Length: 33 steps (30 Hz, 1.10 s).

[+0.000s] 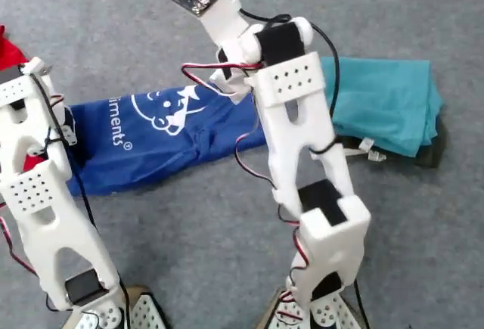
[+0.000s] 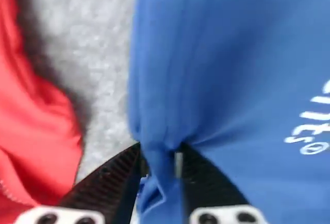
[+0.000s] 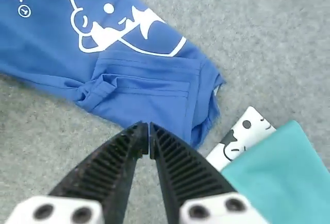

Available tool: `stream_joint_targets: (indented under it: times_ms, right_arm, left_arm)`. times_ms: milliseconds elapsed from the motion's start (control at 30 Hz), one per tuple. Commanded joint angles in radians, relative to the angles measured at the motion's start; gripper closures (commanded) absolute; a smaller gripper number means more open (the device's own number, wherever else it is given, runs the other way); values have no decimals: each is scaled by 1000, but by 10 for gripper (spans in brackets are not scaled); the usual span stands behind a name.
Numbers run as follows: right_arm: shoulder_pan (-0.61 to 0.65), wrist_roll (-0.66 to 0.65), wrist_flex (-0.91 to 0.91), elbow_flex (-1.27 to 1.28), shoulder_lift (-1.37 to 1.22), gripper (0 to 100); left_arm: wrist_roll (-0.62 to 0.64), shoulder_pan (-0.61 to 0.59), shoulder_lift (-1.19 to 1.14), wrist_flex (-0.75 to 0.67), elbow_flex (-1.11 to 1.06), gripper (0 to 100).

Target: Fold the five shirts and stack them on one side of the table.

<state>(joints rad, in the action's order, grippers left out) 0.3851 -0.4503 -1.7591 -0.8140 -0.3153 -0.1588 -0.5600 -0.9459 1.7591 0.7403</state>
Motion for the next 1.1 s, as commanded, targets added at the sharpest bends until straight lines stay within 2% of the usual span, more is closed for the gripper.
stream_joint_targets:
  times_ms: [0, 267, 433, 600, 733, 900, 1067]
  right_arm:
    - [11, 9, -6, 33, 113, 983]
    - [6, 6, -3, 188, 220, 983]
    - [5, 3, 9, 196, 257, 983]
    - [-29, 3, 80, 196, 283, 983]
    - [-123, 3, 98, 189, 335, 983]
    - [-321, 2, 143, 176, 417, 981]
    - [-583, 2, 184, 176, 455, 981]
  left_arm:
    - [6, -5, -14, 2, 42, 971]
    - [3, -13, 11, 3, 42, 972]
    - [-46, 1, 196, 3, -15, 972]
    - [-52, 65, 440, 3, -136, 972]
    - [-52, 151, 589, 2, -220, 971]
    - [-44, 286, 707, 2, -286, 971]
    - [149, 429, 720, 0, -286, 971]
